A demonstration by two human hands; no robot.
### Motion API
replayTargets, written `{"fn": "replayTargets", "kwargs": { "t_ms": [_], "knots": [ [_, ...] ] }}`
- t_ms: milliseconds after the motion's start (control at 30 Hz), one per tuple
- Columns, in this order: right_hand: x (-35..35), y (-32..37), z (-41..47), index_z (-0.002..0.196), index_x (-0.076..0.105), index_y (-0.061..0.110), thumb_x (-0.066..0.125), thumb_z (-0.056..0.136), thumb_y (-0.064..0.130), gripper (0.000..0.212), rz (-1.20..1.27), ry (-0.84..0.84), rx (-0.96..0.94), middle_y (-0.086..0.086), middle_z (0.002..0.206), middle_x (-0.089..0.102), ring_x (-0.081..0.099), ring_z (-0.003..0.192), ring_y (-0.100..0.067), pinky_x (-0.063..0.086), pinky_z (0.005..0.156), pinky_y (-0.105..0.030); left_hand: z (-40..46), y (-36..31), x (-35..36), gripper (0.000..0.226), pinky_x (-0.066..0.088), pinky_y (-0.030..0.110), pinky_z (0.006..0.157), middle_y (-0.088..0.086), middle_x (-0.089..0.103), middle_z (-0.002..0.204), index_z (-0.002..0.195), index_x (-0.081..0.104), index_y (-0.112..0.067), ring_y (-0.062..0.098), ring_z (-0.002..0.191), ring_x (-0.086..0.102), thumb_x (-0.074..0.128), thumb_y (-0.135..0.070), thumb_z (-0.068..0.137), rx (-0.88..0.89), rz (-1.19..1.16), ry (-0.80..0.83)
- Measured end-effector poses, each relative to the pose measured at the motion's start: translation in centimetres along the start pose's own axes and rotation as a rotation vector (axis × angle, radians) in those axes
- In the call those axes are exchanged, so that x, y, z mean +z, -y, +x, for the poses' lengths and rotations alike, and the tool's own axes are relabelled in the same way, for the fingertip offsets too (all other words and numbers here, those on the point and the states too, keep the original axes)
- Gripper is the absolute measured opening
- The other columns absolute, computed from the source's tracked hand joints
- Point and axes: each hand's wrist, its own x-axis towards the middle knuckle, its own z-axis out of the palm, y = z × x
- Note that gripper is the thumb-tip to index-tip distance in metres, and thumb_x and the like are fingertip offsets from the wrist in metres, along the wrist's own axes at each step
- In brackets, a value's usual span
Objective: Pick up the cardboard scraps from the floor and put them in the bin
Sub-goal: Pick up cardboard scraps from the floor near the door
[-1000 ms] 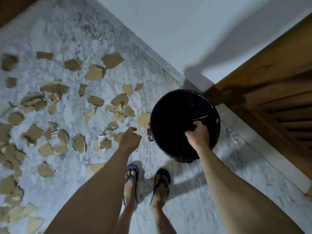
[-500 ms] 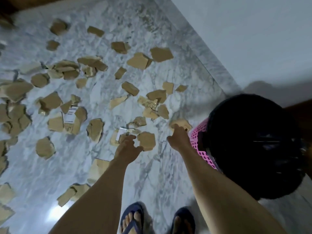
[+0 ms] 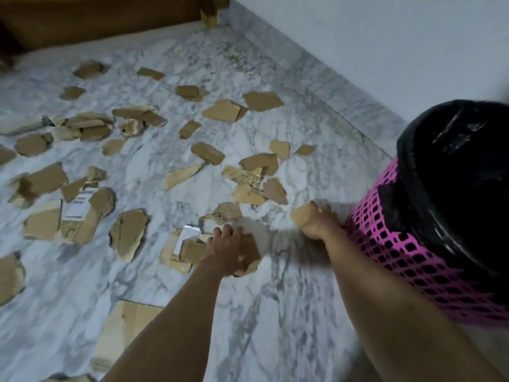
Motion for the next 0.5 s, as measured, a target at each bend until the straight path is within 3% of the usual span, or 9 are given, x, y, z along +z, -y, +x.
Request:
{"fn": "replayTargets", "kwargs": {
  "t_ms": [100, 167, 233, 300, 367, 433, 500],
  "knots": [
    [0.1, -0.6, -1.2, 0.157, 0.008, 0.016, 0.068, 0.089, 0.024, 0.091, 0.030, -0.012, 0.006, -0.022, 0.150, 0.031, 0.034, 0.137, -0.042, 0.039, 0.101, -0.042, -1.2, 0.4, -0.2, 0.078, 0.041, 0.040, 0.104, 0.011, 0.050, 0.136, 0.145, 0.037, -0.014, 0.031, 0.127, 0.046, 0.075, -0.044, 0.084, -0.073, -0.111, -0.039],
    [0.7, -0.5, -2.6, 0.152, 0.023, 0.013, 0.074, 0.085, 0.025, 0.085, 0.128, 0.044, 0.005, -0.022, 0.140, 0.047, 0.048, 0.126, -0.038, 0.045, 0.089, -0.036, -3.0, 1.1, -0.2, 0.058, 0.043, 0.039, 0.098, 0.011, 0.062, 0.125, 0.132, 0.053, -0.012, 0.030, 0.121, 0.055, 0.069, -0.044, 0.087, -0.099, -0.216, -0.088],
    [1.3, 0.0, -3.7, 0.141, 0.041, 0.013, 0.086, 0.076, 0.025, 0.080, 0.295, 0.085, -0.012, -0.012, 0.134, 0.053, 0.053, 0.121, -0.030, 0.048, 0.091, -0.034, -4.9, 2.0, -0.6, 0.043, 0.044, 0.037, 0.095, 0.010, 0.067, 0.115, 0.121, 0.065, -0.015, 0.030, 0.117, 0.059, 0.068, -0.040, 0.088, -0.134, -0.334, -0.139],
    [1.4, 1.4, -4.8, 0.137, 0.044, 0.014, 0.091, 0.071, 0.021, 0.082, 0.452, 0.124, -0.051, -0.004, 0.132, 0.052, 0.051, 0.122, -0.024, 0.044, 0.094, -0.031, -6.1, 3.3, -1.3, 0.039, 0.038, 0.041, 0.099, 0.009, 0.059, 0.119, 0.117, 0.068, -0.019, 0.031, 0.121, 0.051, 0.065, -0.045, 0.087, -0.202, -0.312, -0.174],
    [1.1, 3.1, -5.4, 0.141, 0.041, 0.014, 0.092, 0.069, 0.018, 0.088, 0.544, 0.145, -0.088, -0.006, 0.136, 0.051, 0.049, 0.122, -0.023, 0.042, 0.094, -0.030, -6.2, 4.6, -1.9, 0.046, 0.030, 0.047, 0.107, 0.008, 0.044, 0.136, 0.118, 0.069, -0.022, 0.033, 0.132, 0.035, 0.064, -0.054, 0.086, -0.274, -0.251, -0.160],
    [0.8, 4.8, -5.6, 0.145, 0.037, 0.016, 0.091, 0.069, 0.017, 0.093, 0.547, 0.155, -0.135, -0.006, 0.141, 0.049, 0.047, 0.121, -0.022, 0.040, 0.091, -0.030, -5.6, 5.5, -2.3, 0.049, 0.021, 0.053, 0.116, 0.005, 0.022, 0.158, 0.123, 0.068, -0.030, 0.037, 0.146, 0.015, 0.065, -0.060, 0.084, -0.308, -0.288, -0.130],
    [0.9, 6.0, -5.8, 0.151, 0.031, 0.017, 0.090, 0.071, 0.017, 0.099, 0.502, 0.177, -0.174, -0.005, 0.145, 0.045, 0.045, 0.128, -0.025, 0.037, 0.091, -0.030, -4.9, 6.1, -2.0, 0.058, 0.016, 0.055, 0.119, 0.004, 0.004, 0.166, 0.134, 0.060, -0.033, 0.039, 0.152, 0.002, 0.069, -0.059, 0.082, -0.316, -0.319, -0.067]
  ]
}}
